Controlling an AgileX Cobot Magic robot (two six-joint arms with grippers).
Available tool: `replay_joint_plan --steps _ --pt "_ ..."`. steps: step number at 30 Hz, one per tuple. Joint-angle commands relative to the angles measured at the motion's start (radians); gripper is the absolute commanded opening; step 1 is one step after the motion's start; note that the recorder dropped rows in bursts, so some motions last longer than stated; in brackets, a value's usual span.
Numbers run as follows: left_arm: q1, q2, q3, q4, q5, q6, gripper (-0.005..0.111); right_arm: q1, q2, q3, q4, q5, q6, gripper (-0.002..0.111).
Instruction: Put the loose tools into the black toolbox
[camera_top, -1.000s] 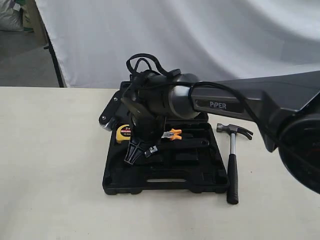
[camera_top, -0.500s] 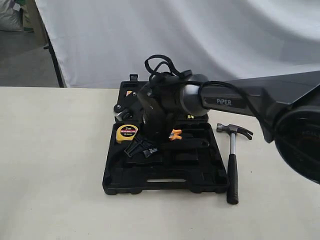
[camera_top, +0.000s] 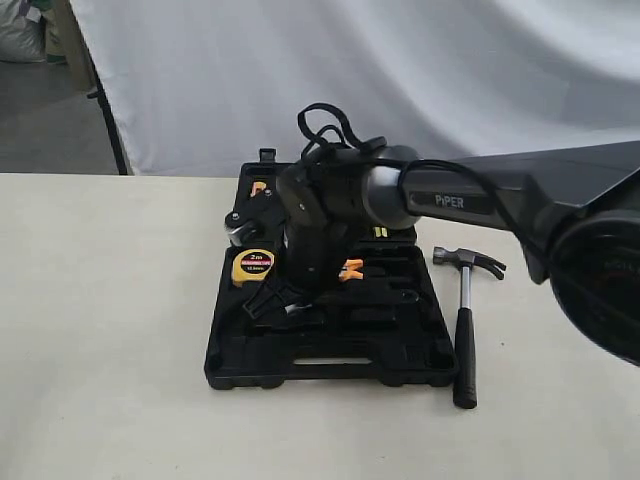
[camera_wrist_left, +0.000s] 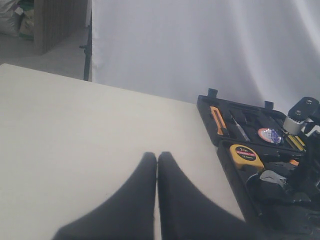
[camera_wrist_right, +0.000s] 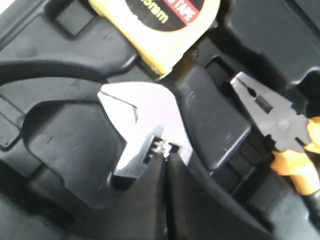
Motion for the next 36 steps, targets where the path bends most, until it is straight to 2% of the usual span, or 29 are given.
replay_joint_plan --steps 1,10,21,29,32,36 --pt "0.025 -0.003 -0.003 0.004 -0.007 -0.005 0.001 -0.001 -0.02 0.008 0.029 0.025 -0.021 0.0" --pt "0.025 -0.003 -0.003 0.004 -0.007 -0.005 0.001 -0.001 -0.06 0.008 -0.073 0.004 0.0 0.0" --pt "0.025 -0.003 -0.003 0.004 -0.007 -0.005 0.001 -0.015 0.05 0.008 -0.115 0.057 0.039 0.0" --pt "0.025 -0.003 -0.003 0.004 -0.007 -0.005 0.001 -0.05 -0.159 0.01 -0.126 0.078 0.076 0.0" --pt "0.025 -0.003 -0.003 0.004 -0.007 -0.005 0.001 -0.076 -0.165 0.013 -0.126 0.117 0.076 0.0" --pt "0.025 -0.003 -0.003 0.004 -0.007 -0.005 0.001 -0.115 -0.165 0.167 -0.126 -0.004 0.076 0.0"
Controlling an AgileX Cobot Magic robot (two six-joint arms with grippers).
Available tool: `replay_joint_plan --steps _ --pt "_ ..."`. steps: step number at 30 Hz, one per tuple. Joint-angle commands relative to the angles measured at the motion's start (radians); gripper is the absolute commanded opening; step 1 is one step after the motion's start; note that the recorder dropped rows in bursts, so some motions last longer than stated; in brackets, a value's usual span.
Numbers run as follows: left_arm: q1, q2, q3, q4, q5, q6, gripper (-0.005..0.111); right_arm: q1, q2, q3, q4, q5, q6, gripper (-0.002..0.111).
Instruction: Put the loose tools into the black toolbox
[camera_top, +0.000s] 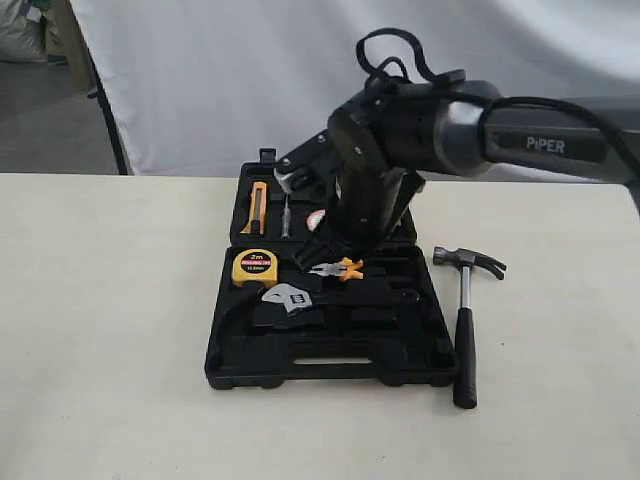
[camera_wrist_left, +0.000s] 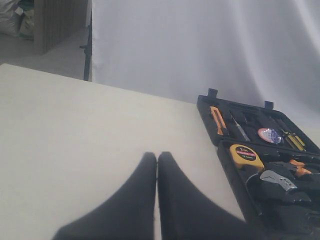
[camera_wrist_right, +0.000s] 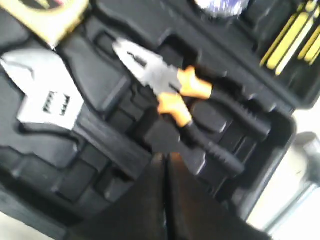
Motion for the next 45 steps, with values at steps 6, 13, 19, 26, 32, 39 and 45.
replay_joint_plan --steps 6,13,19,26,32,39,45 --pt "0.025 -0.003 -0.003 0.004 -0.007 -0.005 0.001 -0.059 0.0 0.271 -0.006 -0.239 0.004 0.0" --pt "0.025 -0.003 -0.003 0.004 -0.007 -0.005 0.001 -0.066 -0.042 0.288 -0.012 -0.251 0.007 0.0" --pt "0.025 -0.003 -0.003 0.004 -0.007 -0.005 0.001 -0.066 -0.08 0.288 -0.009 -0.287 0.009 0.0" --pt "0.025 -0.003 -0.003 0.004 -0.007 -0.005 0.001 -0.071 -0.055 0.288 -0.009 -0.364 0.011 0.0" --pt "0.025 -0.003 -0.003 0.004 -0.007 -0.005 0.001 -0.072 0.026 0.288 -0.009 -0.351 0.035 0.0" --pt "0.025 -0.003 -0.003 0.004 -0.007 -0.005 0.001 -0.072 0.032 0.288 -0.009 -0.316 0.037 0.0" --pt "0.025 -0.003 -0.003 0.004 -0.007 -0.005 0.001 -0.072 -0.033 0.288 -0.009 -0.311 0.037 0.0"
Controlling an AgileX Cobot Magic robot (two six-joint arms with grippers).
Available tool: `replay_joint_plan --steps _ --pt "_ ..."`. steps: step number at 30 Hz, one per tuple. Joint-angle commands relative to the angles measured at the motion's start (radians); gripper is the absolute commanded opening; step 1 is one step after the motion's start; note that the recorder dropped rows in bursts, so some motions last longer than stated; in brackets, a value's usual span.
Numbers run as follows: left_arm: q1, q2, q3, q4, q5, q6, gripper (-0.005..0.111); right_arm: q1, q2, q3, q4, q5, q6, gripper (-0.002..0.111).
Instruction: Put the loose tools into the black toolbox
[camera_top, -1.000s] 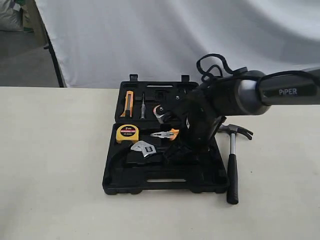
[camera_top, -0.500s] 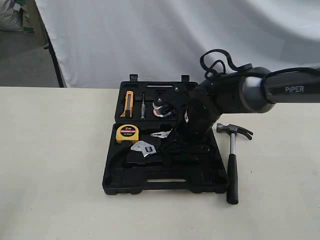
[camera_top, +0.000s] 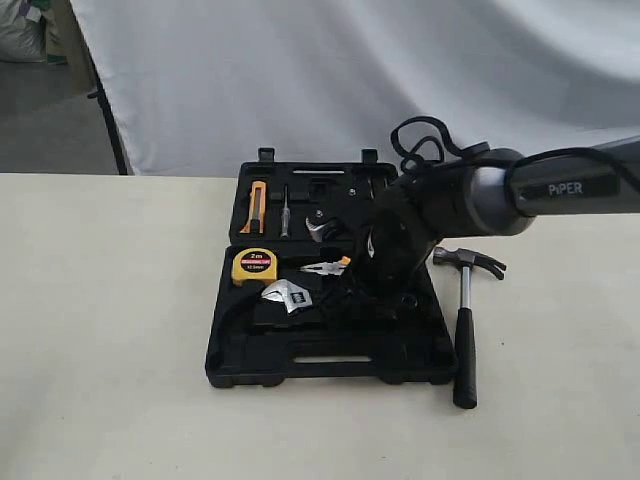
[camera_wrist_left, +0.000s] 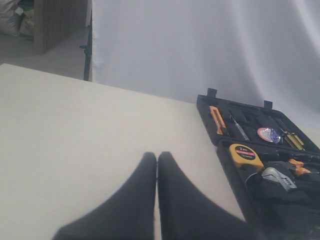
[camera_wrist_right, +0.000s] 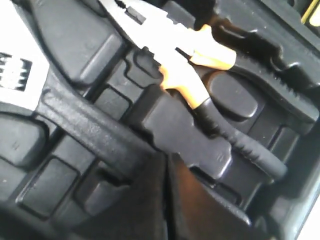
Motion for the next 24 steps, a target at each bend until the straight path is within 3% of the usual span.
replay_joint_plan --steps 1,10,15,22,24 --pt "0.025 -0.003 -0.003 0.004 -0.007 -0.005 0.001 -0.01 -0.041 0.011 0.001 0.03 0.005 0.0" --pt "0.025 -0.003 -0.003 0.004 -0.007 -0.005 0.001 -0.006 -0.06 0.011 0.178 -0.128 0.004 0.0" --pt "0.025 -0.003 -0.003 0.004 -0.007 -0.005 0.001 0.011 -0.016 0.011 0.183 -0.213 0.002 0.0" --pt "0.025 -0.003 -0.003 0.004 -0.007 -0.005 0.001 0.022 0.09 0.009 0.185 -0.171 -0.009 0.0" --pt "0.025 -0.003 -0.003 0.004 -0.007 -0.005 0.001 0.022 0.073 -0.03 0.185 -0.086 -0.016 0.0"
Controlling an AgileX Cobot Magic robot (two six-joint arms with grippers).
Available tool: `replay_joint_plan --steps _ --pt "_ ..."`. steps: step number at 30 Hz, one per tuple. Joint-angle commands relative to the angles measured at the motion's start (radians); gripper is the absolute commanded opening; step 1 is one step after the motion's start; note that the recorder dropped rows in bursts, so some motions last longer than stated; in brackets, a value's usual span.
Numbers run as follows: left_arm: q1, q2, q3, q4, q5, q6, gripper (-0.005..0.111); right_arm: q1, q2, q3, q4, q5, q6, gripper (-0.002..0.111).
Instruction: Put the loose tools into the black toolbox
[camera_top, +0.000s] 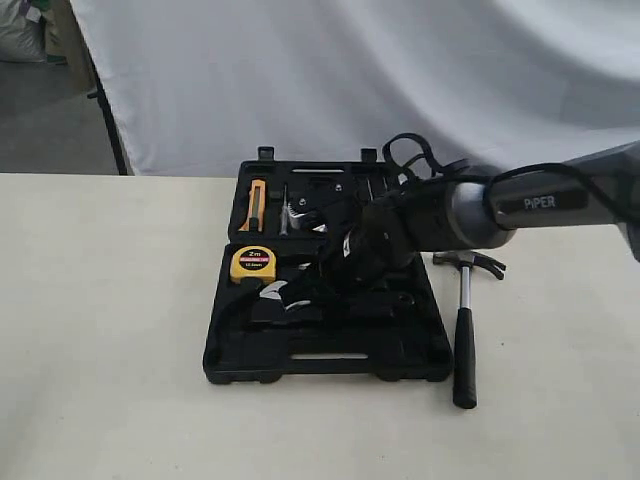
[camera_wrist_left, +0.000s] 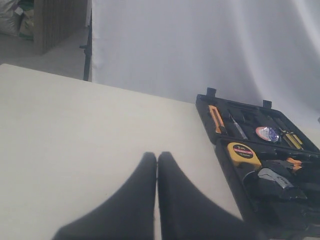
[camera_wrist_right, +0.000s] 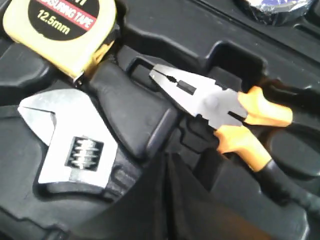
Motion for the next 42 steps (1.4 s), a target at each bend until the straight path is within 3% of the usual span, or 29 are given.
replay_joint_plan --steps 1,7,16,24,34,42 --pt "0.025 -0.003 -0.003 0.004 -0.007 -0.005 0.001 0.0 0.006 -0.07 0.003 0.185 -0.017 0.0" --pt "0.025 -0.003 -0.003 0.004 -0.007 -0.005 0.001 0.0 -0.035 -0.159 0.003 0.223 -0.017 0.0" --pt "0.025 -0.003 -0.003 0.004 -0.007 -0.005 0.001 0.0 0.115 -0.159 0.02 0.303 -0.021 0.0" --pt "0.025 -0.003 -0.003 0.004 -0.007 -0.005 0.001 0.0 -0.014 -0.159 0.014 0.31 -0.023 0.0" --pt "0.025 -0.003 -0.003 0.004 -0.007 -0.005 0.001 -0.003 -0.229 -0.159 -0.138 0.429 0.002 0.0" --pt "0.025 -0.003 -0.003 0.004 -0.007 -0.005 0.001 -0.106 -0.272 -0.159 -0.143 0.527 0.034 0.0"
